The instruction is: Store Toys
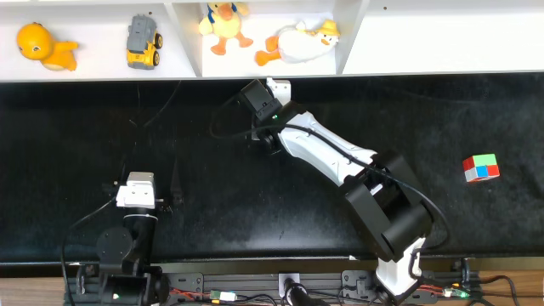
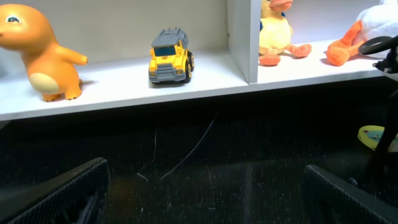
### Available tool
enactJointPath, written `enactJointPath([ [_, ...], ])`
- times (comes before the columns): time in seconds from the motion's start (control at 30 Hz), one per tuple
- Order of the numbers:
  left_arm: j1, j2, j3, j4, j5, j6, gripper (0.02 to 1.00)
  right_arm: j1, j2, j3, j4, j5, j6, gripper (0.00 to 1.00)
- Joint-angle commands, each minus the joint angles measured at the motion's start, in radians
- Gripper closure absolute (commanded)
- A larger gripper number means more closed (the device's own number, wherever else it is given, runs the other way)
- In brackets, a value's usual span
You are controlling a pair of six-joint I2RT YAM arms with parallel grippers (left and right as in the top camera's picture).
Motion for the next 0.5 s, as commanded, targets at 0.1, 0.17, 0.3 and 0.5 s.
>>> enactJointPath([
  [0.1, 0.0, -0.01, -0.001, -0.003, -0.008, -0.004, 0.023, 0.005, 0.032, 0.005, -0.05, -0.054, 0.005, 0.895],
  [0.17, 0.0, -0.01, -0.001, -0.003, -0.008, -0.004, 0.02, 0.005, 0.027, 0.005, -0.065, -0.056, 0.005, 0.908],
  [0.3, 0.0, -0.01, -0.001, -0.003, -0.008, -0.004, 0.023, 0.005, 0.014, 0.005, -0.082, -0.055, 0.004, 0.921],
  [0.5, 0.0, -0.01, -0.001, -0.003, -0.008, -0.004, 0.02, 0.005, -0.03, 0.005, -0.142, -0.017, -0.003, 0.908],
])
